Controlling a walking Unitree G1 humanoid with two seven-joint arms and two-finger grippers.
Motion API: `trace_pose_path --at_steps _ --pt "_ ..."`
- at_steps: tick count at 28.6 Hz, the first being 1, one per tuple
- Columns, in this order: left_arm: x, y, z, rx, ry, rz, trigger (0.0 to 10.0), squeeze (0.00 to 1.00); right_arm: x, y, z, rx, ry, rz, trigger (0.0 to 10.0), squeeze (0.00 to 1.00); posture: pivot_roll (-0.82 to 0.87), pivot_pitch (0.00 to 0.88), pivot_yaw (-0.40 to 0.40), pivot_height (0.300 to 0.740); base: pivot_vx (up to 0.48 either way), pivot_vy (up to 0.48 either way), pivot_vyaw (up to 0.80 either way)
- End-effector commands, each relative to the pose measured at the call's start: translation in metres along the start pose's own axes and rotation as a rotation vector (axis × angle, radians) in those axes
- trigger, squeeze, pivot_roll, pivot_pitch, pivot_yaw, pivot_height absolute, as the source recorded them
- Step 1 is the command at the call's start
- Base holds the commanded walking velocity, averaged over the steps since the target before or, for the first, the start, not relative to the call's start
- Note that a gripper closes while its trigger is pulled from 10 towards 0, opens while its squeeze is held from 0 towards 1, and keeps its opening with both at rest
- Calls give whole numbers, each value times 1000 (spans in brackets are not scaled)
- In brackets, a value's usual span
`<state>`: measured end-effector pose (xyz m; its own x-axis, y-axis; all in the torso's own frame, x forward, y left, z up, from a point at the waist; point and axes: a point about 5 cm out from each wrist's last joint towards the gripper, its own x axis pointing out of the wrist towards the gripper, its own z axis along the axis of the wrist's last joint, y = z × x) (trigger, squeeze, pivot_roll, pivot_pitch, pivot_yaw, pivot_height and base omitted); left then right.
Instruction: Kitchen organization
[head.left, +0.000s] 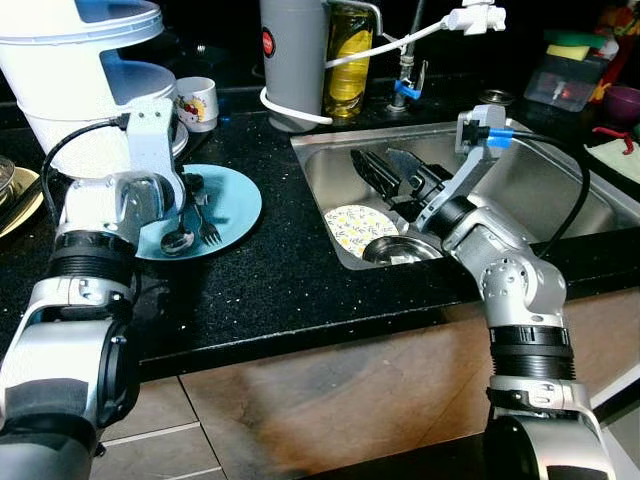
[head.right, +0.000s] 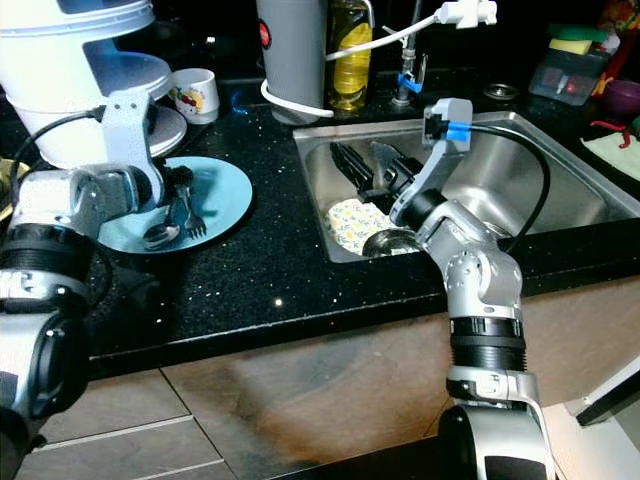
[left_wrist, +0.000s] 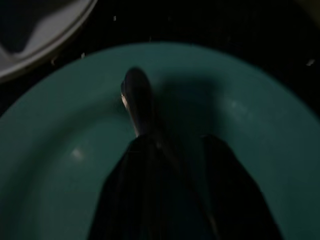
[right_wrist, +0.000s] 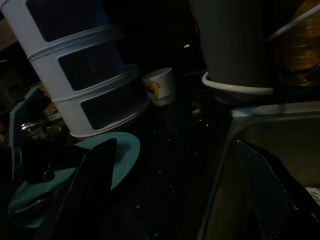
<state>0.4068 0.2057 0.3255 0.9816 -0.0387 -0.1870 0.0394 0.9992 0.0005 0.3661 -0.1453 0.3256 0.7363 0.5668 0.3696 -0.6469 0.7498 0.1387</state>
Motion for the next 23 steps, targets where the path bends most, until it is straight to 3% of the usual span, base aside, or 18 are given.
trace_pose_path --at_steps 1,5,6,7,11,14,23 --pt "-1 4 -6 23 26 12 10000 1000 -1 3 -1 2 12 23 10000 0 23 173 17 740 0 0 0" --pt "-1 7 -5 12 35 26 10000 1000 -2 3 1 -2 16 28 10000 0 23 173 17 740 0 0 0" --pt "-2 9 -2 -7 37 33 10000 133 -2 3 2 -4 17 31 10000 0 22 178 18 740 0 0 0" --pt "-4 12 1 -8 51 65 10000 0 -2 1 4 -10 18 32 10000 0 22 178 18 740 0 0 0" --pt "-9 20 8 26 79 104 10000 0 -3 -1 8 -18 22 32 10000 0 22 182 16 740 0 0 0" --pt "-18 26 17 120 64 64 10000 0 -3 -3 12 -23 23 30 10000 0 27 186 19 740 0 0 0" --pt "-24 31 7 152 192 41 10000 0 -6 -5 9 -18 46 26 10000 0 40 196 25 740 0 0 0"
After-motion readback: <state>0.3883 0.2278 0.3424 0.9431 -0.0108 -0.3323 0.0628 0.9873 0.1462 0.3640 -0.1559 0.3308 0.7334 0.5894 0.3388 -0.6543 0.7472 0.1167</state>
